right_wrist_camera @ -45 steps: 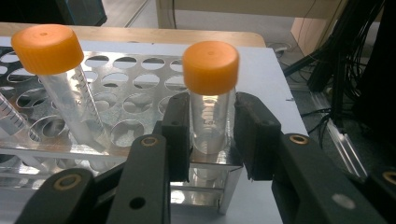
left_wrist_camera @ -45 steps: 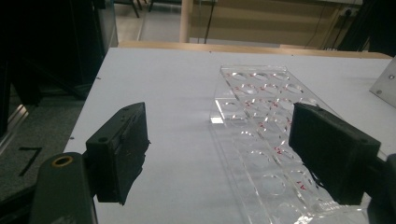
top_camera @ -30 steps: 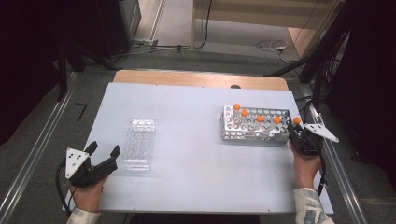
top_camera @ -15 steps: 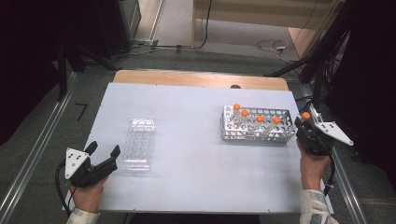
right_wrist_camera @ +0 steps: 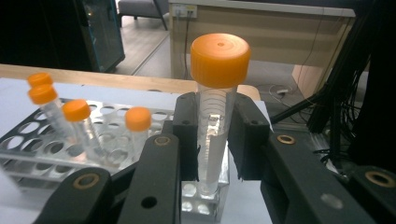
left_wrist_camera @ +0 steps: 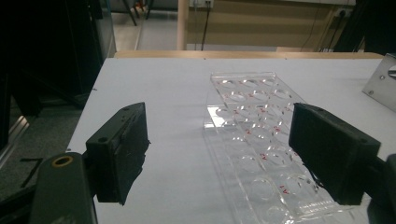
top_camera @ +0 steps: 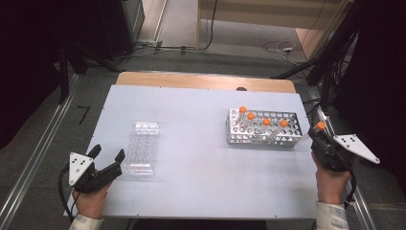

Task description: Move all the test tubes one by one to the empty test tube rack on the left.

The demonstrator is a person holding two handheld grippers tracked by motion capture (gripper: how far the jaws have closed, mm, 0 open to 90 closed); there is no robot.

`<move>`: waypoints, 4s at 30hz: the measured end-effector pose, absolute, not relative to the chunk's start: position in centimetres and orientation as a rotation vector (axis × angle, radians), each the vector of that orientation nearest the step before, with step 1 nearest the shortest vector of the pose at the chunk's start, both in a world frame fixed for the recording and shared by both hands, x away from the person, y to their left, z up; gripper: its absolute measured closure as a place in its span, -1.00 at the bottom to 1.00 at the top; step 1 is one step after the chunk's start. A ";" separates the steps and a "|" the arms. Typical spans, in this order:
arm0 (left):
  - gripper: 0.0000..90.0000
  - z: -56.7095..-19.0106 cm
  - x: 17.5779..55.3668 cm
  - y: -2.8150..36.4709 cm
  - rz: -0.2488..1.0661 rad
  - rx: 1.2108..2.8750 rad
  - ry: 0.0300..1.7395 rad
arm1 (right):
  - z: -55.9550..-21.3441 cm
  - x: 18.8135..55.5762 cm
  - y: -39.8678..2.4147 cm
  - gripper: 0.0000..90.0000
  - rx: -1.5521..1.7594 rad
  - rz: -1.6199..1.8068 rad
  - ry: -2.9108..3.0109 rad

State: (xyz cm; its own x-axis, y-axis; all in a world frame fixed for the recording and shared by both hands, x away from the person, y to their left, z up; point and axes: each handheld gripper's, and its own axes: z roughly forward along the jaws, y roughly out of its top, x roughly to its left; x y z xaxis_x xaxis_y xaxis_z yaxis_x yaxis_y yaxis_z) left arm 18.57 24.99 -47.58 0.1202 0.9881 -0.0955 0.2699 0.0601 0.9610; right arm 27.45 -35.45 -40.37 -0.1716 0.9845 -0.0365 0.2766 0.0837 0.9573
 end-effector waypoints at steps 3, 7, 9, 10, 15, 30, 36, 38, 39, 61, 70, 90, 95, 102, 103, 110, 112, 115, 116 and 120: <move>-0.56 -47.5 18.5 24.8 0.910 1.407 1.325 | -40.5 26.6 -35.4 0.59 1.281 1.134 1.596; -0.56 -47.1 18.4 24.6 0.906 1.415 1.310 | -40.7 25.9 -35.1 0.59 1.273 1.130 1.621; -0.56 -46.9 18.2 24.3 0.897 1.423 1.297 | -41.0 25.2 -34.6 0.59 1.266 1.135 1.648; -0.56 -46.8 18.2 24.2 0.896 1.424 1.294 | -41.1 25.0 -34.4 0.59 1.263 1.137 1.663; -0.56 -46.5 18.1 23.8 0.888 1.433 1.275 | -41.9 24.3 -33.0 0.59 1.233 1.129 1.731; -0.56 -45.1 17.9 21.9 0.831 1.469 1.198 | -42.4 23.8 -28.7 0.59 1.125 1.174 1.877; -0.56 -44.7 18.1 21.1 0.815 1.479 1.176 | -42.9 24.0 -27.1 0.59 1.105 1.193 1.929; -0.56 -44.6 18.2 20.5 0.805 1.496 1.157 | -43.3 24.0 -26.4 0.59 1.089 1.195 1.952; -0.56 -44.6 18.2 20.5 0.805 1.496 1.157 | -43.6 24.0 -26.1 0.59 1.083 1.197 1.966; -0.55 -44.6 19.2 16.0 0.710 1.596 1.049 | -44.6 24.0 -19.6 0.59 0.942 1.252 2.135; -0.53 -44.4 19.8 13.2 0.663 1.632 0.985 | -45.1 23.9 -16.7 0.59 0.876 1.268 2.208; -0.17 -43.7 20.3 9.6 0.506 1.673 0.844 | -45.4 23.4 -12.3 0.59 0.760 1.308 2.307; -0.03 -43.7 20.5 8.8 0.492 1.684 0.820 | -45.5 23.2 -11.4 0.59 0.735 1.316 2.325; 0.22 -43.9 20.6 8.4 0.477 1.706 0.791 | -45.3 22.9 -10.9 0.59 0.716 1.342 2.338; 0.26 -44.0 20.7 8.3 0.477 1.710 0.790 | -45.2 22.9 -10.8 0.59 0.714 1.347 2.338; 0.49 -44.0 20.7 8.3 0.479 1.706 0.782 | -45.1 22.8 -10.7 0.59 0.718 1.362 2.339; 0.50 -44.1 20.7 8.3 0.480 1.707 0.782 | -45.0 22.8 -10.7 0.59 0.719 1.366 2.341; 0.52 -44.1 20.7 8.2 0.482 1.711 0.780 | -45.0 22.8 -10.7 0.59 0.717 1.364 2.339; 0.53 -44.1 20.7 8.2 0.482 1.711 0.780 | -45.0 22.8 -10.7 0.59 0.719 1.365 2.341; 0.54 -44.1 20.7 8.2 0.484 1.714 0.778 | -45.1 22.8 -10.7 0.59 0.722 1.365 2.342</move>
